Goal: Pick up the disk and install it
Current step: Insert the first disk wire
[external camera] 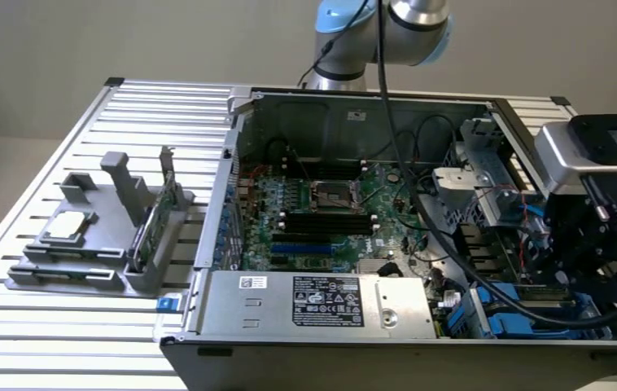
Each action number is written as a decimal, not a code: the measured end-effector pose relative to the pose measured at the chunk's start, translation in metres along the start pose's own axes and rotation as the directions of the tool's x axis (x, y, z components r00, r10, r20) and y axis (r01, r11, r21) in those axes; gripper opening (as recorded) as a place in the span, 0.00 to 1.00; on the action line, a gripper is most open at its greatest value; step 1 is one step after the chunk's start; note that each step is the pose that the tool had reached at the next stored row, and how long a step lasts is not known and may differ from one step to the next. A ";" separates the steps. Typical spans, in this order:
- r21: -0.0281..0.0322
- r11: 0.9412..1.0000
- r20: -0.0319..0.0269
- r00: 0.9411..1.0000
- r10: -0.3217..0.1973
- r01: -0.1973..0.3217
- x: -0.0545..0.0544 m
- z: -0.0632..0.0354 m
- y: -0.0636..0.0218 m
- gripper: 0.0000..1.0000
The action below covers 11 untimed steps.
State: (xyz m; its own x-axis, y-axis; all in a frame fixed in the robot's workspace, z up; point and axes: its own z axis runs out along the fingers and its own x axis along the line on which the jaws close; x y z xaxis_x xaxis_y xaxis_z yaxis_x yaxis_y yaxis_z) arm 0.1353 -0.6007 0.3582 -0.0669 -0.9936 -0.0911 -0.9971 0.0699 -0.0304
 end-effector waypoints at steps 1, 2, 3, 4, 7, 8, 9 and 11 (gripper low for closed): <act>0.001 1.000 0.001 1.000 0.013 -0.013 0.000 -0.0022 -0.0001 0.22; 0.002 1.000 0.001 1.000 0.025 -0.025 0.000 -0.0045 -0.0001 0.22; 0.003 0.999 0.002 0.999 0.036 -0.036 -0.001 -0.0066 -0.0002 0.22; 0.004 0.999 0.002 0.999 0.048 -0.048 -0.001 -0.0088 -0.0003 0.22; 0.007 0.996 0.003 0.996 0.086 -0.086 -0.001 -0.0154 -0.0004 0.22; 0.009 0.995 0.003 0.995 0.098 -0.098 -0.002 -0.0175 -0.0005 0.22; 0.010 0.994 0.003 0.994 0.111 -0.111 -0.002 -0.0195 -0.0006 0.22; 0.012 0.990 0.002 0.990 0.138 -0.138 -0.002 -0.0227 -0.0007 0.22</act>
State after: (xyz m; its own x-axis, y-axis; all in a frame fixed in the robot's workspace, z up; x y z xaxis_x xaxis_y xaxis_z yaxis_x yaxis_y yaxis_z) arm 0.1353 -0.6008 0.3809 -0.2035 -0.9743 -0.0964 -0.9778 0.2072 -0.0298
